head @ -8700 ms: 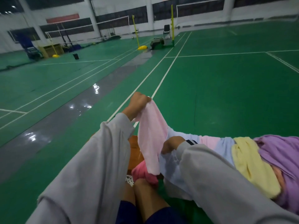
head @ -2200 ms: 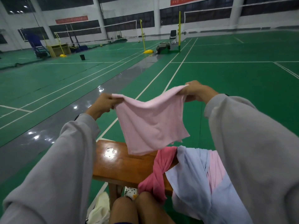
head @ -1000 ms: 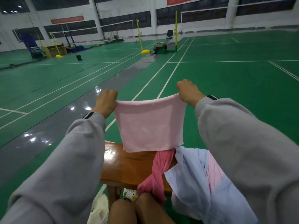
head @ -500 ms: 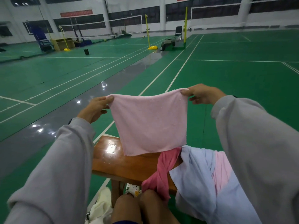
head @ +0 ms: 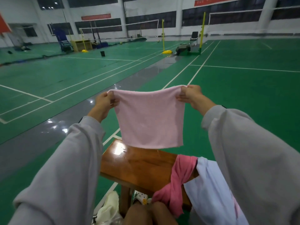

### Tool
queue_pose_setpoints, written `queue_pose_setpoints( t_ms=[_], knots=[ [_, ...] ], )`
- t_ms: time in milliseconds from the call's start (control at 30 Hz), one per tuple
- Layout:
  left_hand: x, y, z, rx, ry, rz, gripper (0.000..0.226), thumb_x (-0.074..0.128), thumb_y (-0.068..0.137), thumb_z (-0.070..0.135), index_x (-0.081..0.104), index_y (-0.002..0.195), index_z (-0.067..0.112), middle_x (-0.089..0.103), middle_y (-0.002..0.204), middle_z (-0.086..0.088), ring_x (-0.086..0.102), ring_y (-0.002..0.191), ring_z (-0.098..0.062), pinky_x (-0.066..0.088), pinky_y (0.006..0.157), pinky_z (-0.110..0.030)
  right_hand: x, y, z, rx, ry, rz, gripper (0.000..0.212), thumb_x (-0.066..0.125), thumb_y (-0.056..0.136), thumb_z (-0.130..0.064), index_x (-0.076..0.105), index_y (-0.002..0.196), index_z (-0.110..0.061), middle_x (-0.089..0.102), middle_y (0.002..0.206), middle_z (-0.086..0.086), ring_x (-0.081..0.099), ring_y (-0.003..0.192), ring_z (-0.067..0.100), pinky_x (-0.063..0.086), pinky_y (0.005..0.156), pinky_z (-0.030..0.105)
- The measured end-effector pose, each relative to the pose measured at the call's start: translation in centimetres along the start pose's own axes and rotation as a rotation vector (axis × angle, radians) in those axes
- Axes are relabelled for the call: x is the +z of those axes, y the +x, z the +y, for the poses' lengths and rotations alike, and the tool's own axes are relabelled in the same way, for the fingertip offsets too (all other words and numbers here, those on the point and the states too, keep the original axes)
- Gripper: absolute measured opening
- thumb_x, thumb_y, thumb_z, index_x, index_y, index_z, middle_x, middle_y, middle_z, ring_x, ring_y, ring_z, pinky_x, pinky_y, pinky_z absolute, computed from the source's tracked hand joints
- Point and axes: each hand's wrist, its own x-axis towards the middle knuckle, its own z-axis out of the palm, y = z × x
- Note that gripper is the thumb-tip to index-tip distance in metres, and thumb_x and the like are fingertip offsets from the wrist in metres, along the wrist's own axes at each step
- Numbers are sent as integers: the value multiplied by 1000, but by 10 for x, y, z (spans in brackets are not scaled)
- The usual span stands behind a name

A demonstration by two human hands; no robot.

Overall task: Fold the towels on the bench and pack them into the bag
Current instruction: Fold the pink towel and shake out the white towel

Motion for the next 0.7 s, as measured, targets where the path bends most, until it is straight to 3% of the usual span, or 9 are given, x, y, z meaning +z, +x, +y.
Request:
queue_pose_setpoints(
  t_ms=[100, 167, 233, 267, 333, 400, 467, 600, 700],
  knots=[
    [-19, -8, 2, 0, -15, 20, 17, 51, 107, 24, 64, 100, 14, 66, 95, -11, 67, 79, -23, 62, 74, -33, 12, -14, -1, -50, -12, -10, 36, 62, 98, -16, 54, 133, -12, 71, 90, 19, 71, 65, 30, 63, 63, 40],
    [-34, -18, -6, -22, 42, -5, 19, 54, 106, 29, 64, 108, 14, 67, 101, -12, 69, 82, -25, 61, 72, -35, 16, -29, 9, -61, -60, -5, 24, 63, 93, -12, 63, 117, -11, 68, 76, 15, 67, 56, 26, 57, 52, 32],
    [-46, -34, -22, -55, 150, -4, 27, 54, 106, 32, 62, 121, 10, 67, 109, -13, 69, 90, -28, 57, 71, -36, 16, -46, 27, -65, -142, -26, 9, 65, 88, -12, 69, 97, -10, 69, 72, 12, 66, 59, 25, 51, 48, 25],
    [-53, -43, -33, -69, 210, 2, 31, 54, 105, 32, 62, 126, 9, 67, 112, -13, 69, 95, -29, 56, 72, -36, 15, -55, 38, -51, -176, -41, 3, 67, 87, -14, 69, 87, -12, 70, 74, 10, 66, 64, 25, 49, 49, 24],
    [-62, -61, -55, -106, 326, -2, 36, 56, 104, 33, 63, 130, 9, 67, 119, -14, 67, 105, -31, 55, 80, -40, 10, -70, 63, -12, -236, -63, 9, 72, 85, -18, 67, 78, -14, 72, 83, 9, 67, 73, 25, 52, 58, 29],
    [-69, -81, -75, -163, 394, -18, 38, 60, 101, 31, 63, 130, 8, 65, 125, -14, 62, 113, -31, 51, 88, -43, 2, -86, 88, 8, -295, -45, 12, 76, 81, -19, 66, 76, -14, 72, 89, 9, 66, 80, 24, 54, 72, 37],
    [-72, -100, -95, -207, 401, -30, 35, 63, 99, 27, 66, 127, 6, 64, 125, -13, 60, 113, -30, 47, 86, -39, -3, -101, 113, 14, -318, -40, 14, 77, 81, -16, 65, 74, -15, 68, 86, 7, 61, 80, 20, 51, 76, 36],
    [-67, -128, -121, -228, 429, -91, 10, 65, 96, 18, 72, 93, 12, 68, 106, -15, 64, 96, -28, 56, 89, -43, -4, -121, 164, 227, -305, -171, 16, 72, 85, -10, 64, 95, -1, 66, 95, 18, 64, 78, 27, 59, 74, 41],
    [-62, -141, -132, -277, 531, -173, 11, 65, 97, 13, 69, 100, 3, 66, 100, -15, 64, 82, -22, 57, 72, -34, -12, -130, 195, 422, -556, -368, 28, 69, 91, -15, 57, 112, -2, 62, 100, 14, 65, 78, 29, 59, 66, 39]
  ],
)
